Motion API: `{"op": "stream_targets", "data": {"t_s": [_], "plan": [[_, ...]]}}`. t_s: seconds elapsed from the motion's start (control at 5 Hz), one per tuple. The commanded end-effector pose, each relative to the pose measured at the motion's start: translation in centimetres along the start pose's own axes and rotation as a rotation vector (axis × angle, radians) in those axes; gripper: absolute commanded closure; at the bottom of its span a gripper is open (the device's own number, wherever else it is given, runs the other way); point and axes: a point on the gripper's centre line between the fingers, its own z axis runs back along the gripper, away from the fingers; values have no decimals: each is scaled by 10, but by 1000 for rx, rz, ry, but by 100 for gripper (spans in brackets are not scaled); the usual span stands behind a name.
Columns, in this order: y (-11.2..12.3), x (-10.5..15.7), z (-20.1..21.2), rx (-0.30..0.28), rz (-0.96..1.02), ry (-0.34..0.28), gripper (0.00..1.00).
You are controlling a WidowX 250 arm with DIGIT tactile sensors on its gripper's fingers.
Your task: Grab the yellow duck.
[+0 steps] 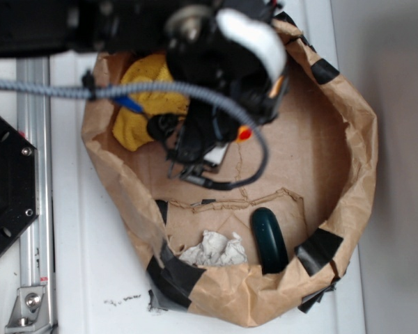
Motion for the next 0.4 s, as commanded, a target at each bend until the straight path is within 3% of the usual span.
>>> {"op": "stream_targets", "data": {"t_s": [0.0, 0.2], "plan": [[-7, 23, 25, -31, 112, 74, 100], [-15, 23, 18, -54, 121, 105, 100]]}}
